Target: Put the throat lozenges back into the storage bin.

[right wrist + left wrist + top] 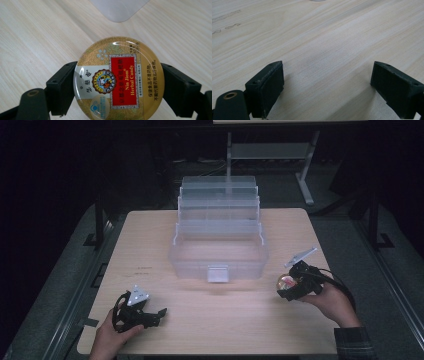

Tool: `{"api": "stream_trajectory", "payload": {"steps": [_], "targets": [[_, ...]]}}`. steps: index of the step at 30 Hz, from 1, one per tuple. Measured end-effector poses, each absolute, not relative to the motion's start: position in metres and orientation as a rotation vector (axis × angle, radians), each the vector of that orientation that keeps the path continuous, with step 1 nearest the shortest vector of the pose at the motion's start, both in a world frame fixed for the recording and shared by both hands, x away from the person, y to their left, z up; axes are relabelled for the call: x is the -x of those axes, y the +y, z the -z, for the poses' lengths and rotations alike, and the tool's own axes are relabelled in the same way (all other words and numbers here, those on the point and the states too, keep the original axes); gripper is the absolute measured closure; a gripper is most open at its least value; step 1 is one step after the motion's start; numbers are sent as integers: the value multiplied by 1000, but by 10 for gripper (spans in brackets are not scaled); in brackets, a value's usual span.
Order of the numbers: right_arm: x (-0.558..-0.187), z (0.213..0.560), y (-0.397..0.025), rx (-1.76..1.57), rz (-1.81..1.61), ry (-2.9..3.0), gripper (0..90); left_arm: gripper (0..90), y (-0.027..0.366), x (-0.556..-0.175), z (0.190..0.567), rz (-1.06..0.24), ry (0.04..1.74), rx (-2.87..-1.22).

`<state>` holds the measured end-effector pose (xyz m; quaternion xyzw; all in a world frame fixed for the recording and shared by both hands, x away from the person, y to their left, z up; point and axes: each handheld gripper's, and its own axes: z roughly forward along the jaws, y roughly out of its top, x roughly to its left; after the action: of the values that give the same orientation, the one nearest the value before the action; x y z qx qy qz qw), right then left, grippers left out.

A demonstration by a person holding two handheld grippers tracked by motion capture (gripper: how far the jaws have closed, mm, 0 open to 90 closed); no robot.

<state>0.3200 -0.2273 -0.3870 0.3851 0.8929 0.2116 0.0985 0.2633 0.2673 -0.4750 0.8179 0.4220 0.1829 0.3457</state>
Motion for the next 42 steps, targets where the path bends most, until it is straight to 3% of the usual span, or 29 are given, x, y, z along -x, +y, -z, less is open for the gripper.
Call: {"api": "stream_trajectory", "payload": {"steps": [42], "targets": [[-359, 340, -213, -1125, -694, 2595, 198, 106, 267, -263, 475, -473, 1097, -2120]]}}
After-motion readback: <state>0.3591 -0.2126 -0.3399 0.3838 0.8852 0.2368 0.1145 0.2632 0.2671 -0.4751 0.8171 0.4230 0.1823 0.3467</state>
